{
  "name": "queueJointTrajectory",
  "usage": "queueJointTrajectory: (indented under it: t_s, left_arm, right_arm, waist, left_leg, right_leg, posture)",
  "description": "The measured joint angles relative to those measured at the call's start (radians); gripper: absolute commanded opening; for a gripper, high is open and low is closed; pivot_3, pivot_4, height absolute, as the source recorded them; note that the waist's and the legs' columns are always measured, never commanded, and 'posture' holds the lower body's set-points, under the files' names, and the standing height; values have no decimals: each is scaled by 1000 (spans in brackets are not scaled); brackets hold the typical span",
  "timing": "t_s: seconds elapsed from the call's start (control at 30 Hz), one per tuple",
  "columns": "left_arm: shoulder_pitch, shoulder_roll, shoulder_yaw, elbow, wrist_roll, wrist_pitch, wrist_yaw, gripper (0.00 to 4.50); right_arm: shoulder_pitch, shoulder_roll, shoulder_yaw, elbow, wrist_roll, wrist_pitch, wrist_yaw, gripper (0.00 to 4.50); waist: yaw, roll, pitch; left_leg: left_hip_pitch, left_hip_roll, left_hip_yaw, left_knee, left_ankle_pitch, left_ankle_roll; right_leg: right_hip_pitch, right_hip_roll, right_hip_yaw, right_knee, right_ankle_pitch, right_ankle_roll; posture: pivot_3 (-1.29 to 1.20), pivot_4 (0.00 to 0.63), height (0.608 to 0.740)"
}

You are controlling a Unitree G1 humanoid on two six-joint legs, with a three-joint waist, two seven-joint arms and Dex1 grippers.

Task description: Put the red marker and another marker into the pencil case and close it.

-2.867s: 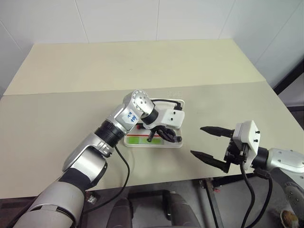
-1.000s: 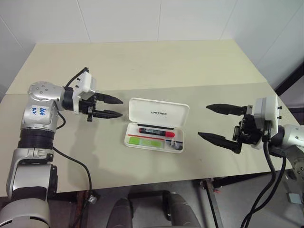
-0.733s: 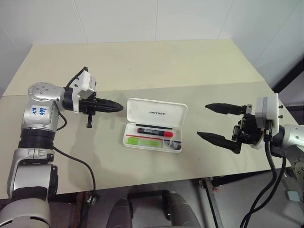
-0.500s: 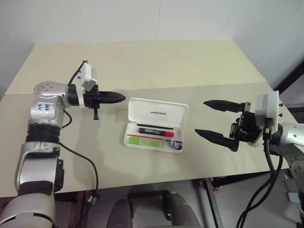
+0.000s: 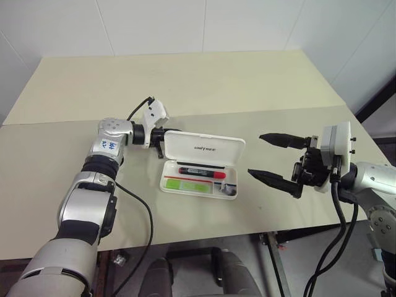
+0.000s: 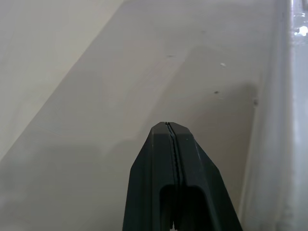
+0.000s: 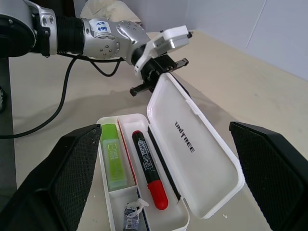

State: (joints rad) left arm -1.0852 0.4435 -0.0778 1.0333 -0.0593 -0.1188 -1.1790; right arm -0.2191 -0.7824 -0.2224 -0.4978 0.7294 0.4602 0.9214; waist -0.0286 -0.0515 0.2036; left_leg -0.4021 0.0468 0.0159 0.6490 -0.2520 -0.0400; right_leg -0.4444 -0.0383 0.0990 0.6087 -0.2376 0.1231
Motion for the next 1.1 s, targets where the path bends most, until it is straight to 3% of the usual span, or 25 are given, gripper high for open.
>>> queueJointTrajectory:
  t_s: [0.33,0.63,0.87,1.1]
  left_arm:
    - [51,54,41,-92,-53,-45,-191,21]
    - [188,94,15,-331,-80,12,-320,21]
    - [321,99,-78,-509,-72,62,-320,21]
    - [358,113,-122,-614,-58,114,-289,21]
  right_arm:
    - [39,11,0,-16,1,-1,-29,4500]
    - [41,14,6,-17,-5,-3,-32,4500]
    - [46,22,20,-15,-21,-10,-32,4500]
    - [63,42,21,-16,-27,-14,-44,4500]
  waist:
    - [0,0,0]
    - [-1,0,0]
    - [-2,0,0]
    - [-2,2,-1]
  left_leg:
    - [0,0,0,0,0,0]
    - [0,0,0,0,0,0]
    - [0,0,0,2,0,0]
    - [3,0,0,2,0,0]
  right_leg:
    - [0,0,0,-1,0,0]
    - [0,0,0,0,0,0]
    - [0,0,0,1,-4,-7]
    - [3,0,1,1,-5,-10]
  posture:
    - [0,150,740]
    - [0,150,740]
    - [0,150,740]
    - [0,150,740]
